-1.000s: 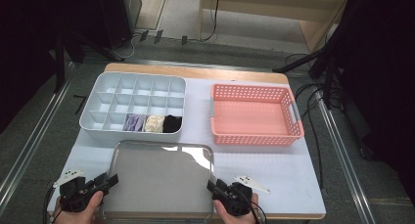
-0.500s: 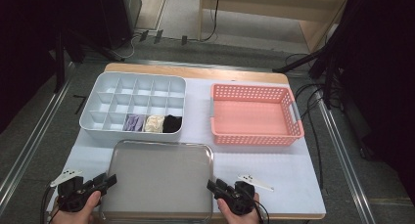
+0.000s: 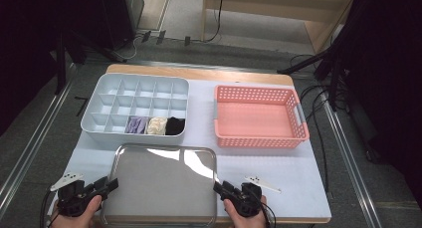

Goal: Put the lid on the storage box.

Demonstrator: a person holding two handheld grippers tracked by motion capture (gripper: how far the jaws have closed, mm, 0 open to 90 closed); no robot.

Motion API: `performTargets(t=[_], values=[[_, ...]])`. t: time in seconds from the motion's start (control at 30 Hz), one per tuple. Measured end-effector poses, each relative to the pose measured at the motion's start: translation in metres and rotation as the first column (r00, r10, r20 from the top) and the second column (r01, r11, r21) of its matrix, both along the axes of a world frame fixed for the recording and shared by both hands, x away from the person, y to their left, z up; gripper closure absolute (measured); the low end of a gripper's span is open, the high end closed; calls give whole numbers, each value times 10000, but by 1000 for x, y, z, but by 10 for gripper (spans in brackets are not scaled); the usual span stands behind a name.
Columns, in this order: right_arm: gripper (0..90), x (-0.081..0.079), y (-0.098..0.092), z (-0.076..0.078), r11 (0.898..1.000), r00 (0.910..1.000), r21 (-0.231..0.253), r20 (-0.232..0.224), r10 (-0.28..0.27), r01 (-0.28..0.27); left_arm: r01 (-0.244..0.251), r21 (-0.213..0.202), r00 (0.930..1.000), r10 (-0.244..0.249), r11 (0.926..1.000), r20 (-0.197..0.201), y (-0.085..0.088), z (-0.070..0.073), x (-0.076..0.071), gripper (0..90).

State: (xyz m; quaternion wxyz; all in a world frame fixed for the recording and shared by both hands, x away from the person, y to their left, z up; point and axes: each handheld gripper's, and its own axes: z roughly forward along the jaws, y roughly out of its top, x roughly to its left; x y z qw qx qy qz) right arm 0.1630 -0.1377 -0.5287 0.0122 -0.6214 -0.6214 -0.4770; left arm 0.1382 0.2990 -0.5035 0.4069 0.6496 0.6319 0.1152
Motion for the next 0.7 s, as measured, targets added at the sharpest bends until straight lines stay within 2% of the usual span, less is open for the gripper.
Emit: performTargets(t=[0.1, 0.13, 0.2, 0.37, 0.43, 0.5, 0.53, 0.57, 0.63, 0.7], values=[[572, 0, 4, 0, 9997, 9997, 37, -29, 237, -236, -16, -128, 10000, 15, 9999, -47, 1, 0, 0, 540], [569, 1, 4, 1, 9995, 9995, 130, -88, 295, -294, -18, -777, 9998, 1, 9970, -221, 5, -1, 1, 533], [578, 2, 2, 0, 9989, 9991, 289, -176, 373, -368, -31, -1154, 9995, -6, 9933, -321, 9, -2, 1, 542], [597, 4, 2, -1, 9985, 9988, 372, -267, 406, -396, -216, -1039, 9993, 182, 9944, -339, 7, -1, 1, 562], [600, 5, 2, 0, 9983, 9985, 382, -306, 459, -447, -155, -1238, 9993, 112, 9922, -355, 9, -2, 1, 563], [625, 7, 0, -2, 9965, 9975, 632, -409, 576, -550, 115, -1531, 9989, -183, 9881, -430, 10, -3, 2, 579], [621, 9, -1, -3, 9923, 9954, 998, -544, 788, -731, 253, -1515, 9986, -319, 9881, -412, 8, -4, 2, 582], [621, 9, 0, -4, 9881, 9933, 1292, -676, 933, -840, 259, -1273, 9990, -302, 9915, -319, 6, -3, 1, 581], [630, 7, 0, -4, 9884, 9953, 1314, -484, 836, -766, 228, -961, 9992, -257, 9951, -297, 4, -1, 1, 570], [629, 6, 2, -3, 9903, 9963, 1194, -390, 765, -714, 220, -931, 9995, -239, 9954, -199, 4, 0, 1, 566]])
